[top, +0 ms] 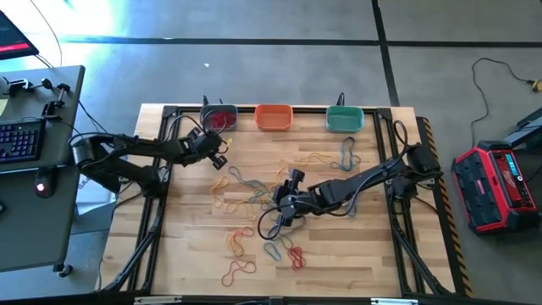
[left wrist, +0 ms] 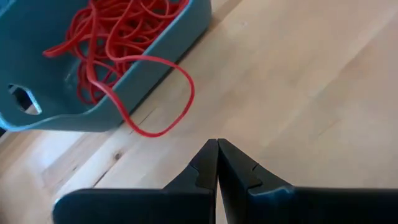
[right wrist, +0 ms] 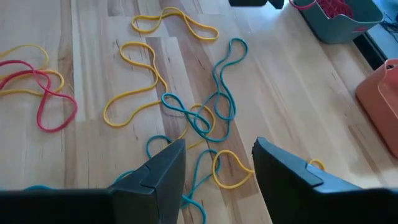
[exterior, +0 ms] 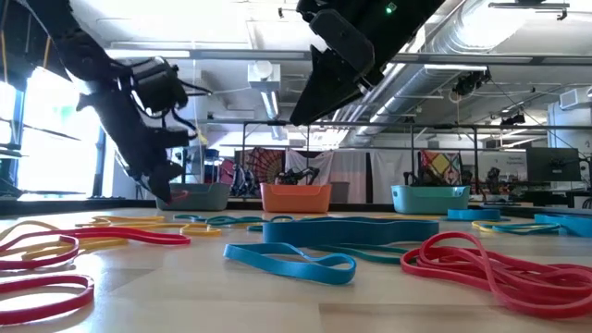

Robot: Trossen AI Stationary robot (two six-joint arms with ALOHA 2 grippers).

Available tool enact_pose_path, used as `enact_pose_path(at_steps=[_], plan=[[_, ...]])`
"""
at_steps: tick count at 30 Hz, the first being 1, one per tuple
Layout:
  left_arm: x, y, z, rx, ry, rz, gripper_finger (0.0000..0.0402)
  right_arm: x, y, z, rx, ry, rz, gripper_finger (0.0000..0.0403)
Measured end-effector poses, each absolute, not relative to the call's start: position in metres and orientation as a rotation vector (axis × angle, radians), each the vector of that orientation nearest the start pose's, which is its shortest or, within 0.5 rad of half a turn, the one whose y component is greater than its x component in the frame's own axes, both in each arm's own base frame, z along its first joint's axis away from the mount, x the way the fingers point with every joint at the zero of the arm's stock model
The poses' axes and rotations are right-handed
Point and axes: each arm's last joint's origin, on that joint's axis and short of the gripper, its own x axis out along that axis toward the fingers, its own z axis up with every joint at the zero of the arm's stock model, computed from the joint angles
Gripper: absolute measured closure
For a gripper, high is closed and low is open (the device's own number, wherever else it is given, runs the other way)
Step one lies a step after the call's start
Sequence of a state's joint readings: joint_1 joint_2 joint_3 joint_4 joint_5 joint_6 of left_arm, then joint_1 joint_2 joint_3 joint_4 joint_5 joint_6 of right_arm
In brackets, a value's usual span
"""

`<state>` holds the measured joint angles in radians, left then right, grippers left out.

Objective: Sort rubber bands into baskets
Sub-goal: Put the red rubber band into the blue bin

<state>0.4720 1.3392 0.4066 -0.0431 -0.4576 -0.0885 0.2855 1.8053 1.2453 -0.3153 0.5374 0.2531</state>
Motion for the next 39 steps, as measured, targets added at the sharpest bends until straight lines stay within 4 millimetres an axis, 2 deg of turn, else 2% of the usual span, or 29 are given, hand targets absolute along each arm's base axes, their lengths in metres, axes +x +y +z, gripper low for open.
enact_pose_path(at_steps=[4,8,17,23,27,30,36,39], plan=[[0.179,0.112,0.112,-0.054,0.995,0.956,0.0401,0.369,0.093,0.21,-0.112,0.765,-0.334,0.0226],[0.179,0.114,0.112,-0.007,0.992,1.039,0.0401,0.369,0.093,0.21,-0.112,0.765,-0.334,0.0226],[0.18,0.109,0.133,0.009,0.876,1.041,0.0401,0.369,0.093,0.21,-0.118,0.762,-0.345,0.0226],[0.179,0.115,0.144,0.039,0.81,1.059,0.0401,0.369,0.092,0.21,-0.119,0.761,-0.347,0.0226],[0.18,0.118,0.144,0.044,0.82,0.936,0.0401,0.369,0.093,0.21,-0.118,0.762,-0.344,0.0226],[0.183,0.112,0.143,0.089,0.85,0.847,0.04,0.369,0.093,0.21,-0.119,0.762,-0.341,0.0226],[0.188,0.096,0.14,0.169,0.913,0.761,0.0355,0.368,0.094,0.21,-0.133,0.765,-0.332,0.0226],[0.186,0.091,0.139,0.235,0.966,0.835,0.0319,0.368,0.094,0.21,-0.141,0.767,-0.328,0.0226]])
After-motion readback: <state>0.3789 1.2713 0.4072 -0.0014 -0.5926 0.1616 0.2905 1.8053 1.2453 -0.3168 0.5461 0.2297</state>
